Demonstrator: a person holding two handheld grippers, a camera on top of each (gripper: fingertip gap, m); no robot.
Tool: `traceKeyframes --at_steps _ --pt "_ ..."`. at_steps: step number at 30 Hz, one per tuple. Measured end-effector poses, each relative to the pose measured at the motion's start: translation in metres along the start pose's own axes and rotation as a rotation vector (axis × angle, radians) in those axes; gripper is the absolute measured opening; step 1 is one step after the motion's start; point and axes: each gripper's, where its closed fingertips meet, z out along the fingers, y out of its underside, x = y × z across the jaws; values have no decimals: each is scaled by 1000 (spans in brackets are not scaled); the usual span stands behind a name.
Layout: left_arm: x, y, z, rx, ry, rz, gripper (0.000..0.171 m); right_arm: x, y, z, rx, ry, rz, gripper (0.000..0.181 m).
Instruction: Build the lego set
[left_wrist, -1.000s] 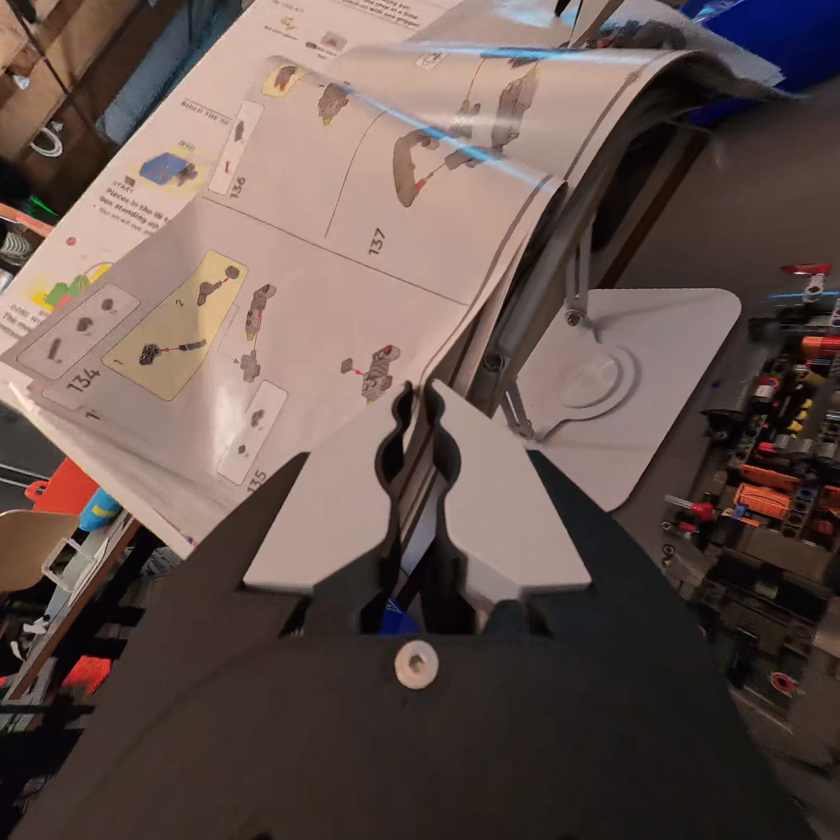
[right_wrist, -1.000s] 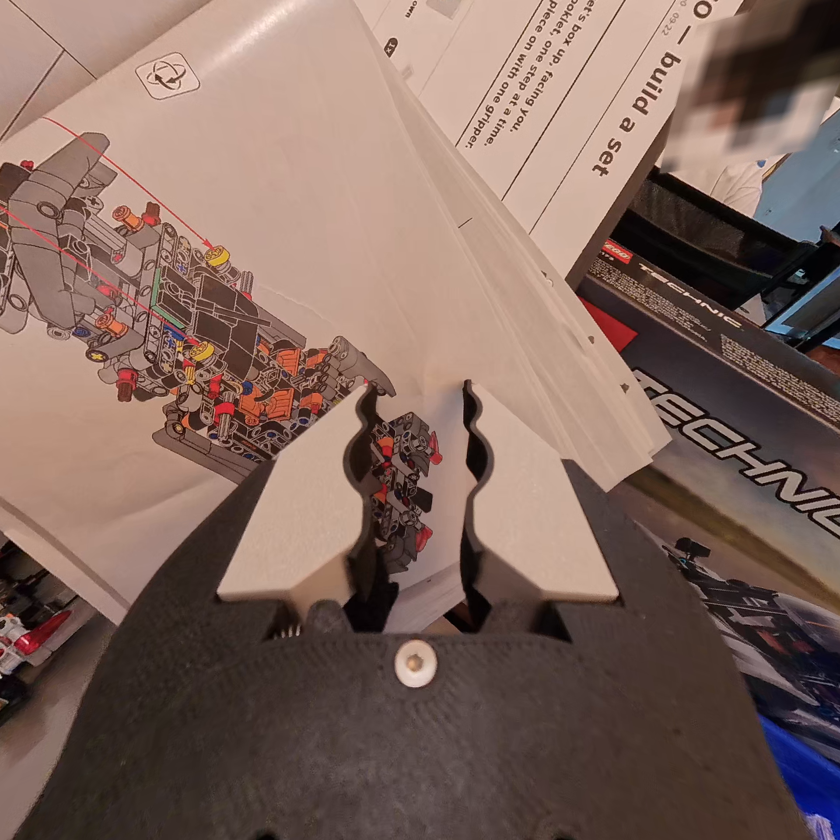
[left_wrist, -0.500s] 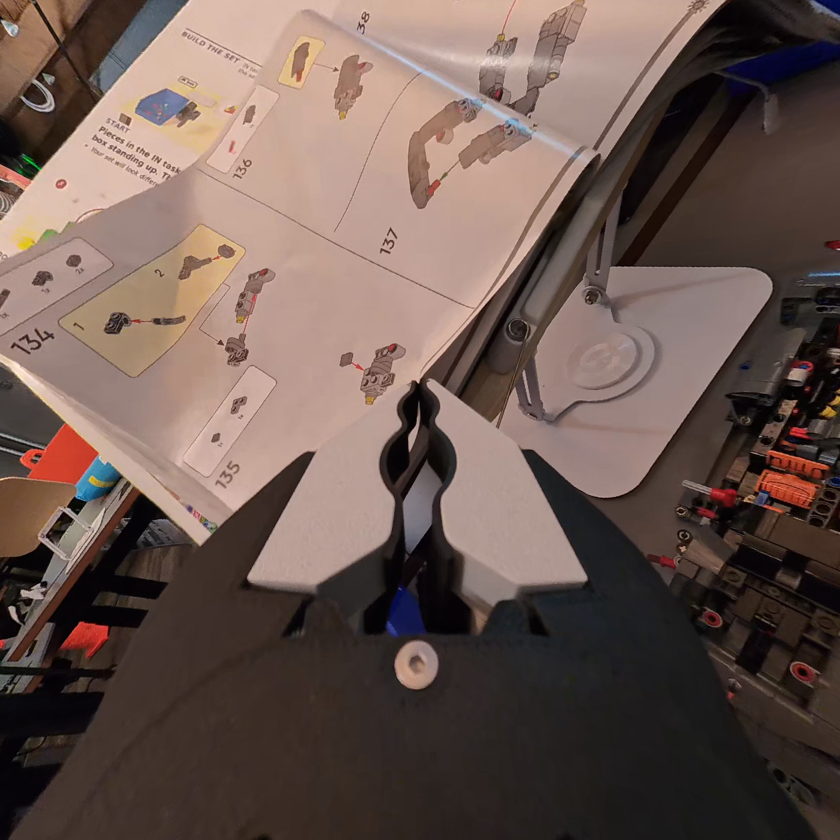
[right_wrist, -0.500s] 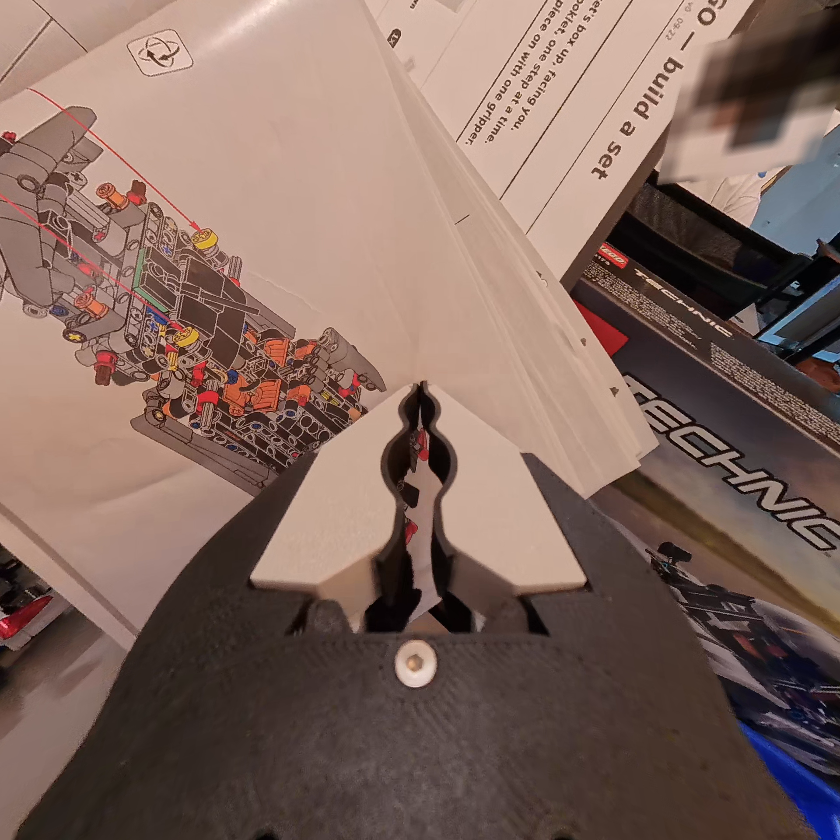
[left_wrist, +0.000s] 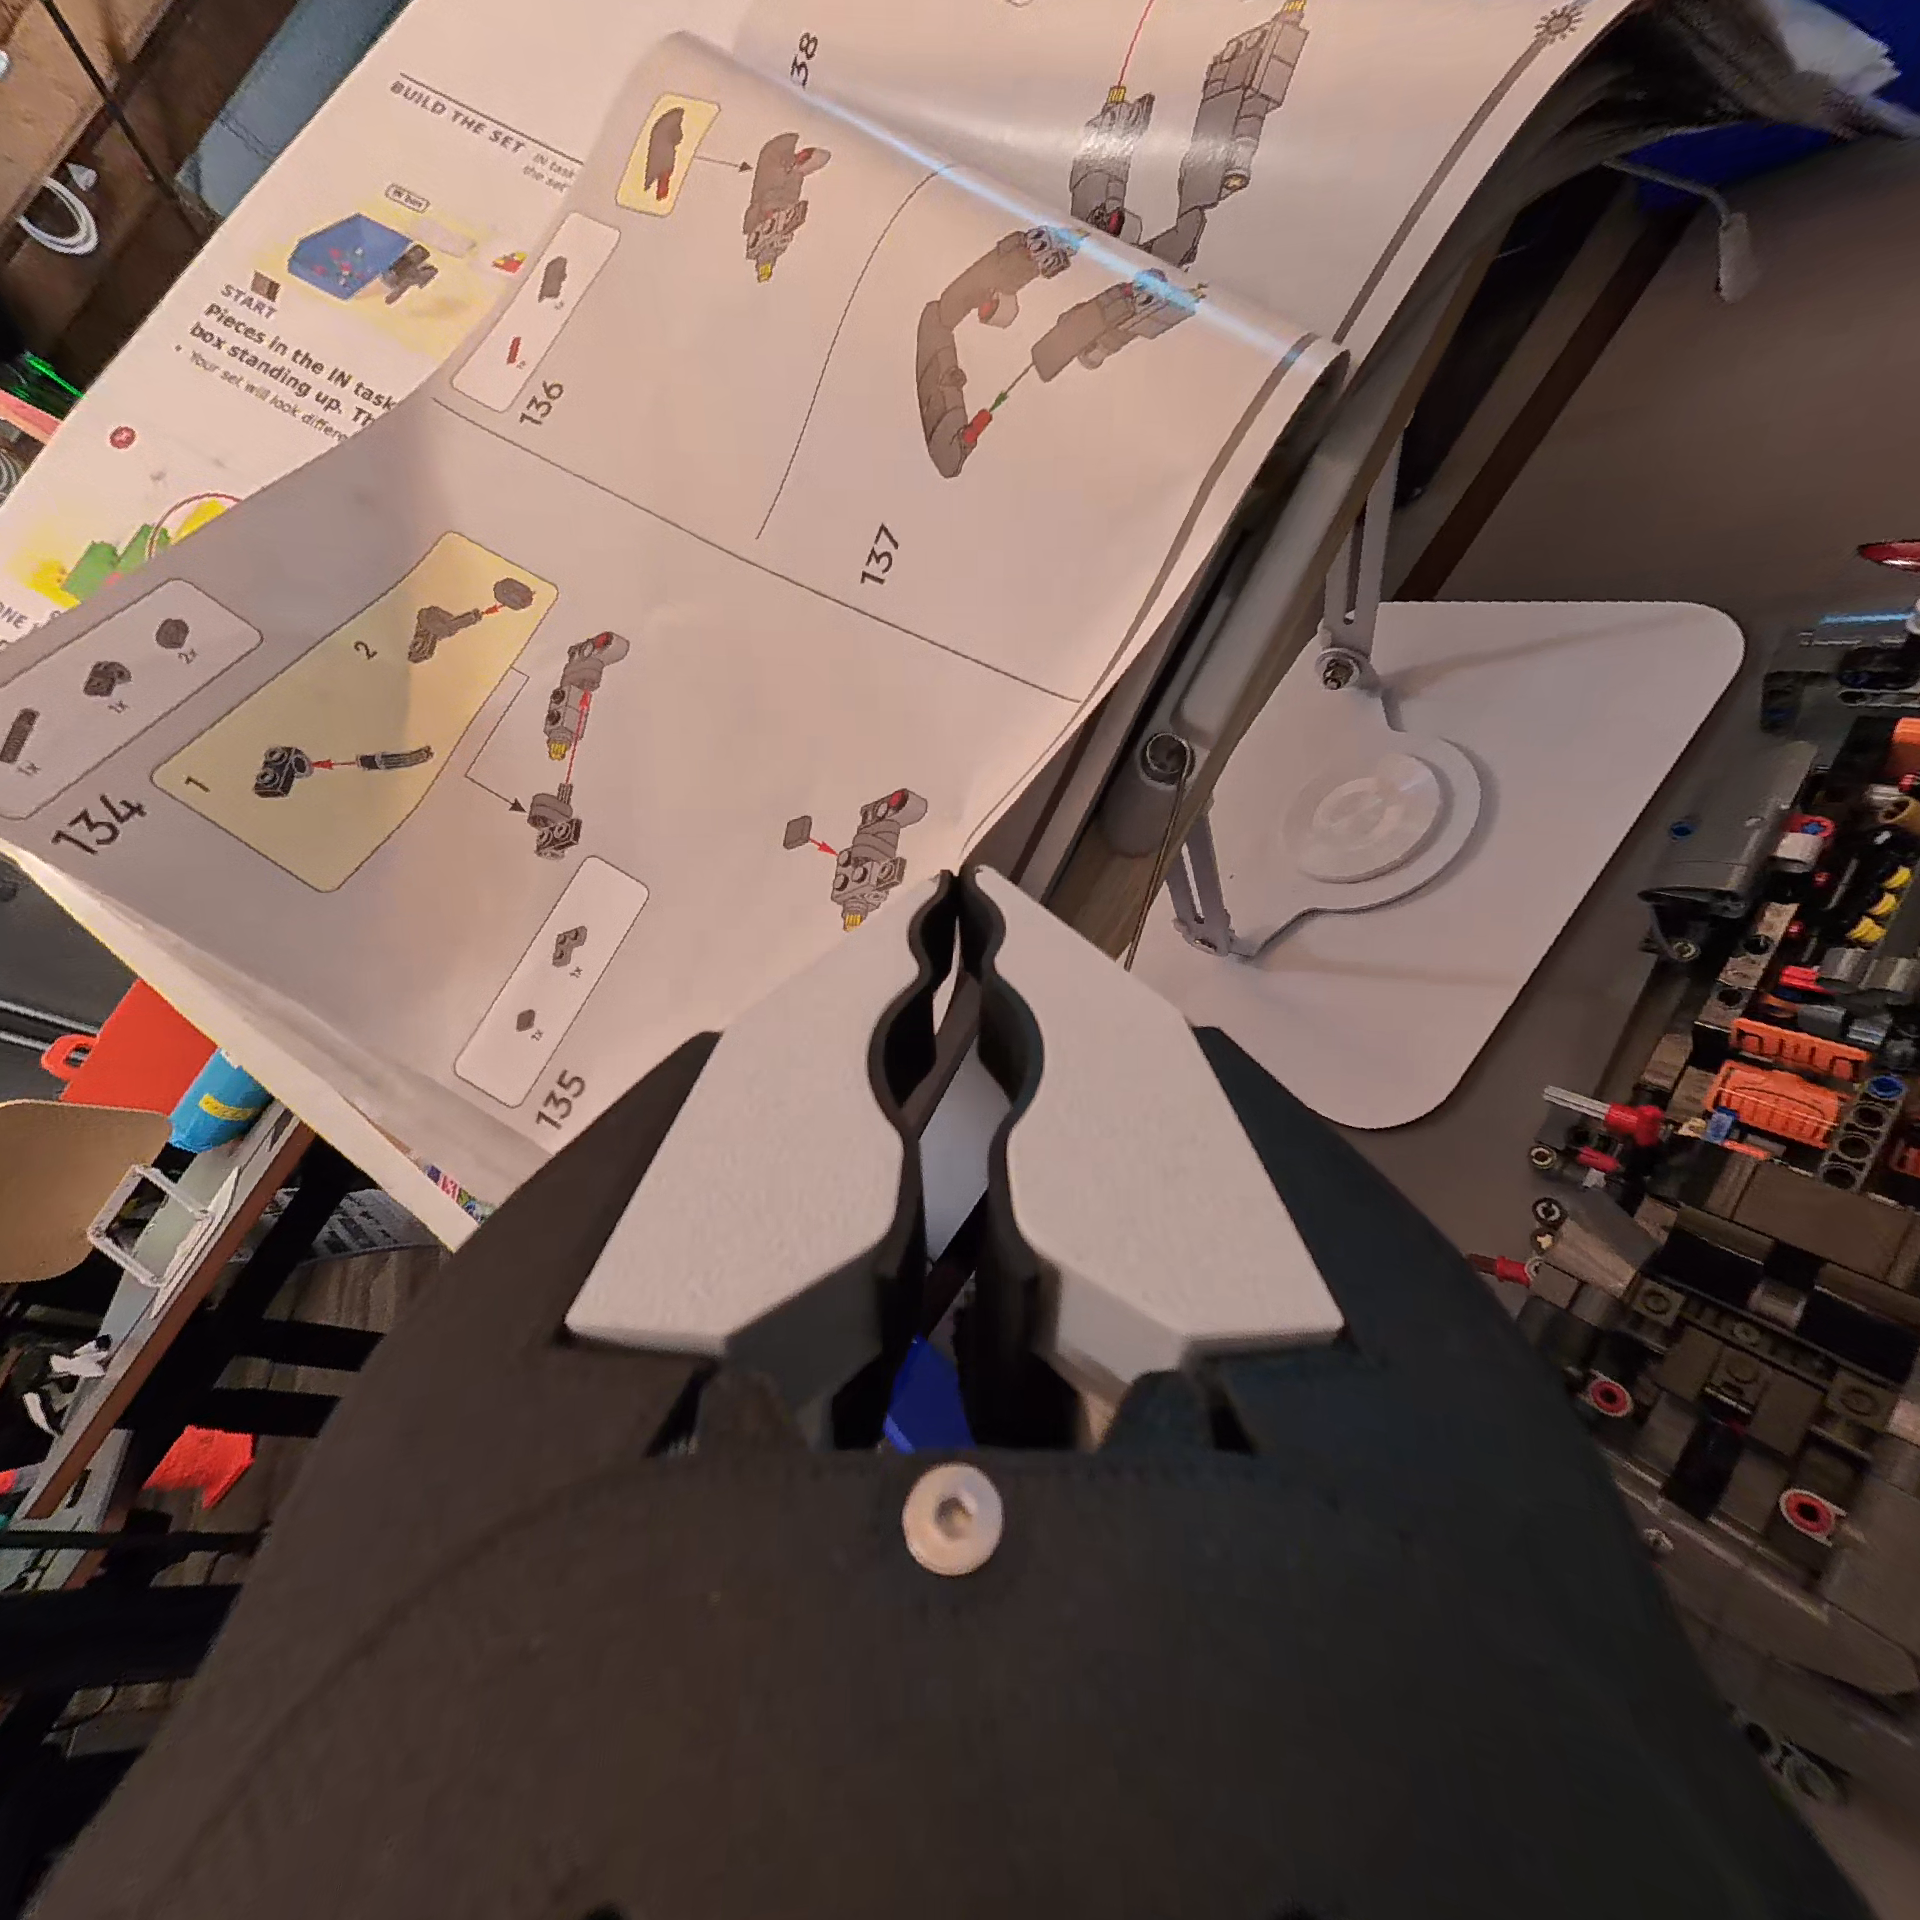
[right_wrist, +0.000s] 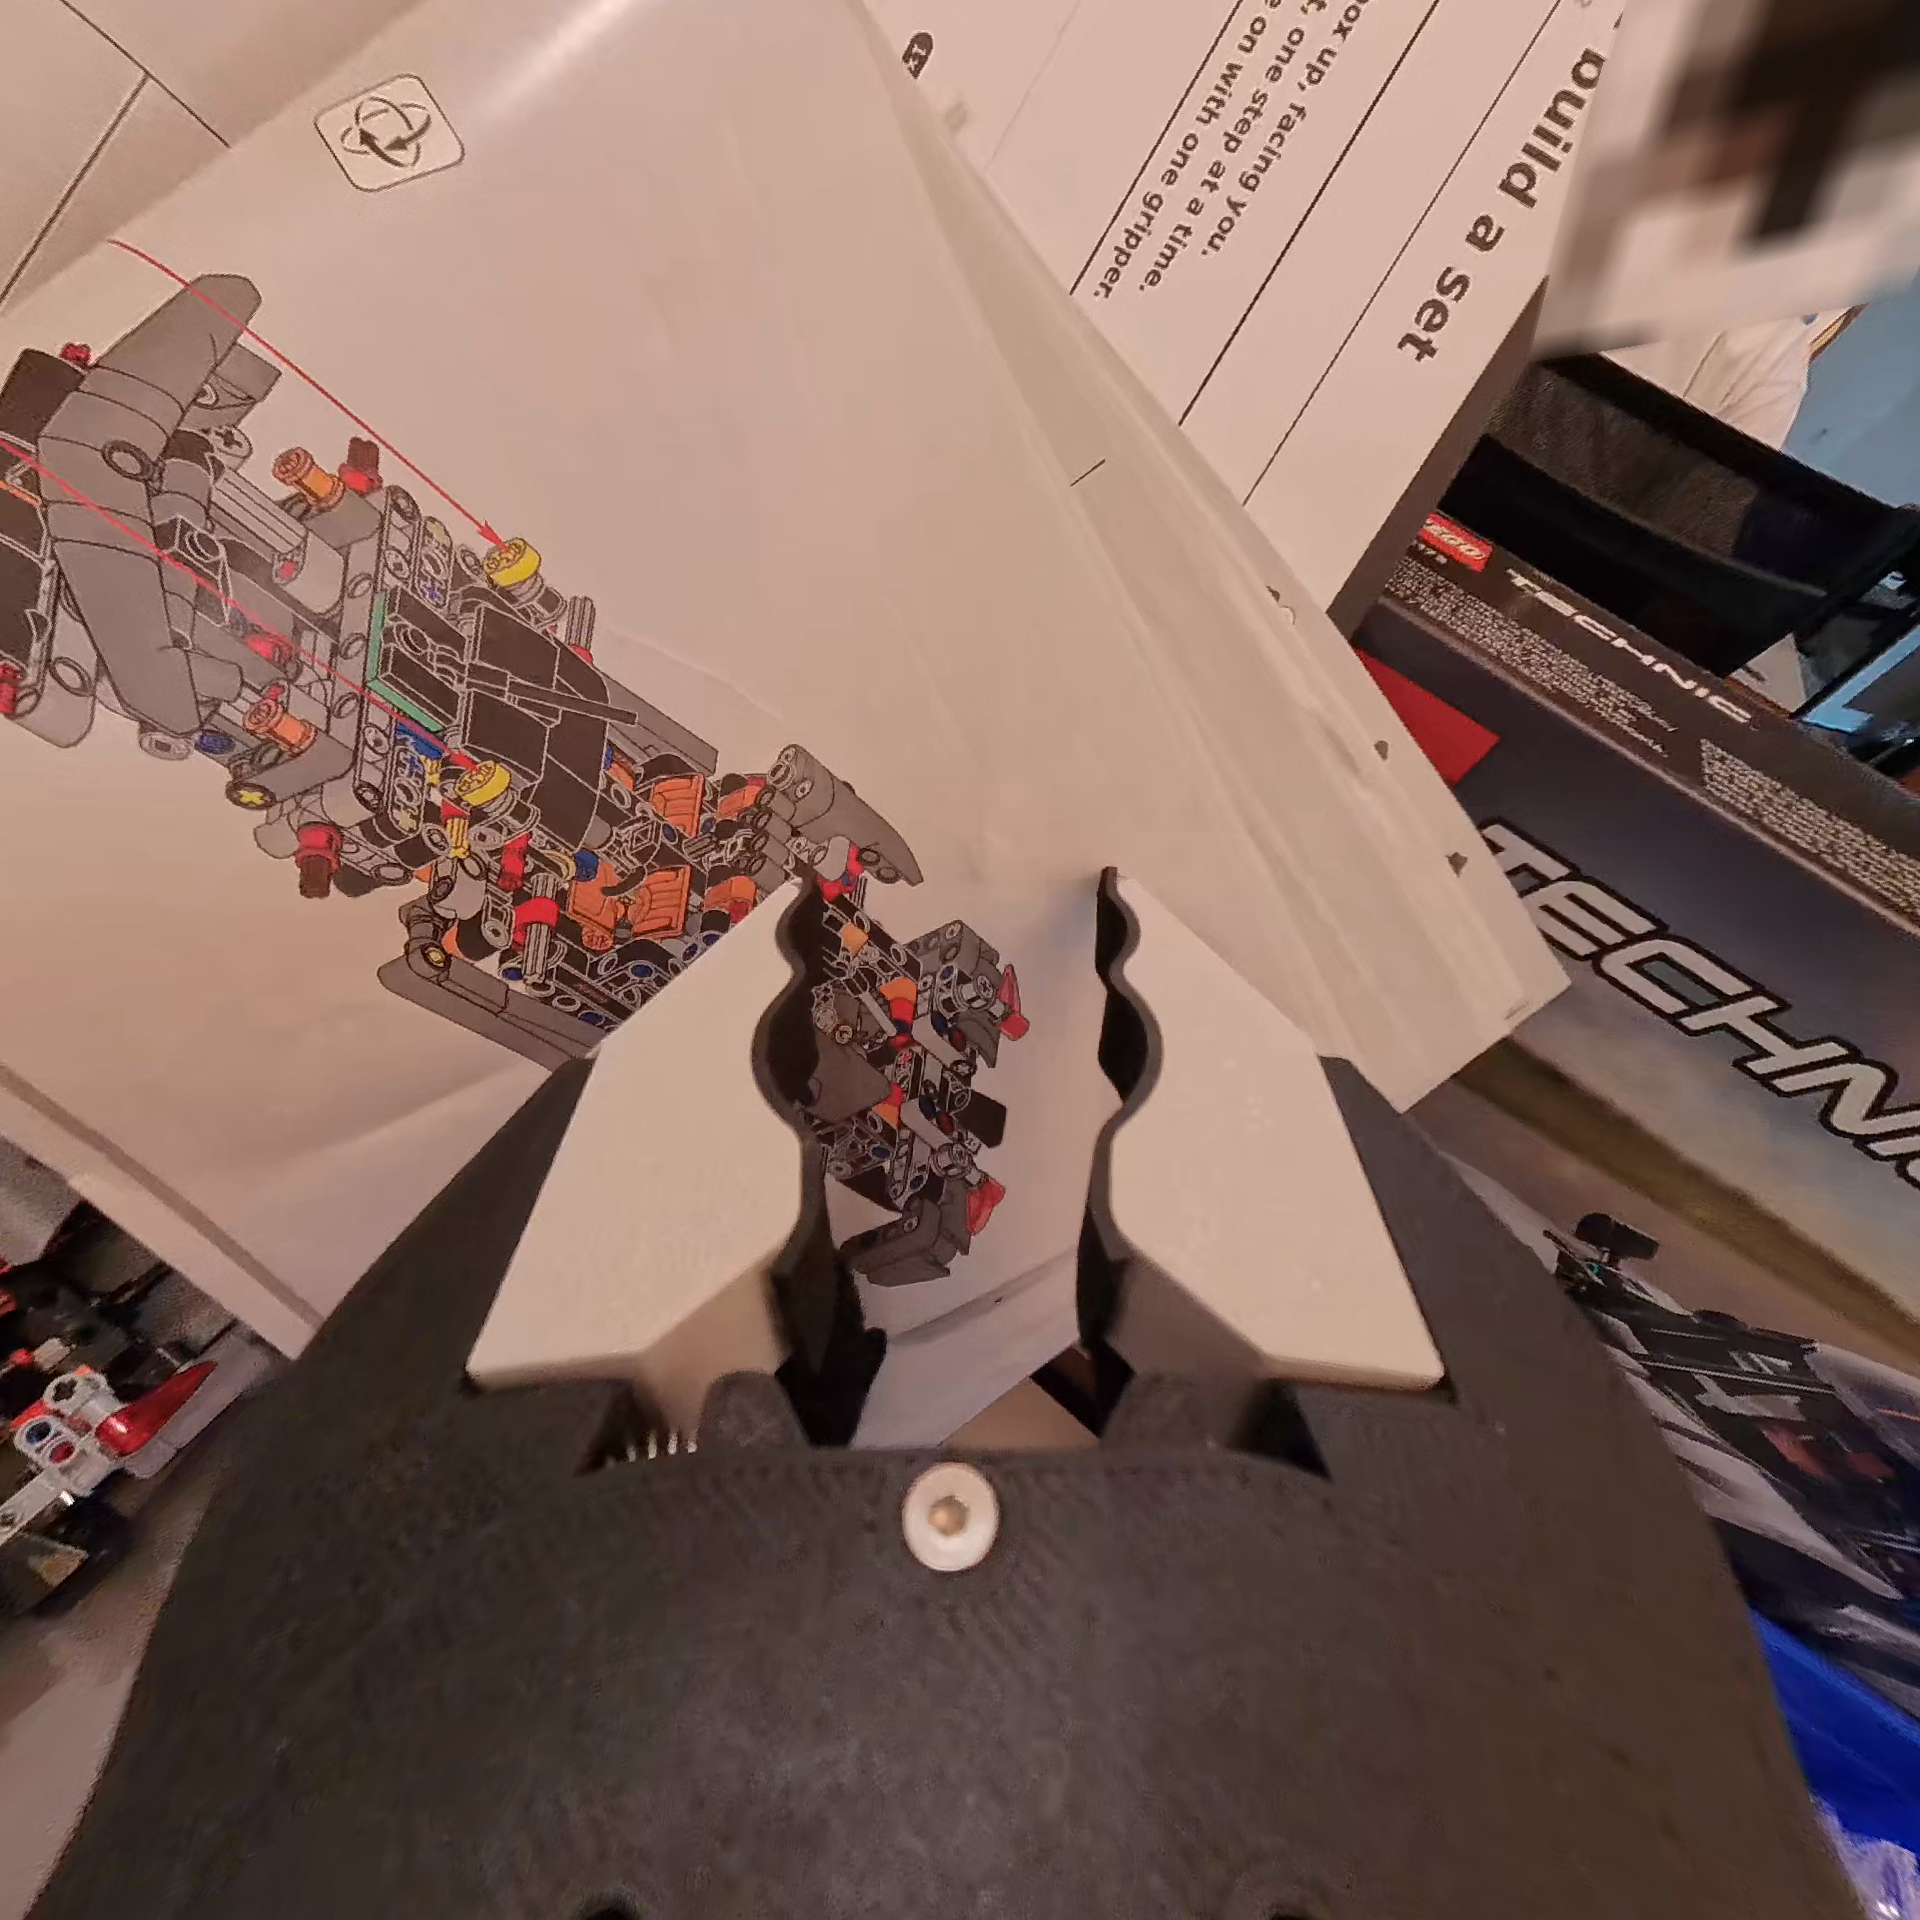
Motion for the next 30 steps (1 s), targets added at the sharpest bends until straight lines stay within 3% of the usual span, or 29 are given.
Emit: traceKeyframes --at_steps 5,12,30 --pt "1 0 0 2 7 -5 0 2 0 2 -8 18 -20 38" --pt "3 0 1 0 10 -1 0 -6 1 4 -13 3 -75 3" --pt "3 1 2 -7 11 3 0 -3 -27 -27 92 -39 -9 0"
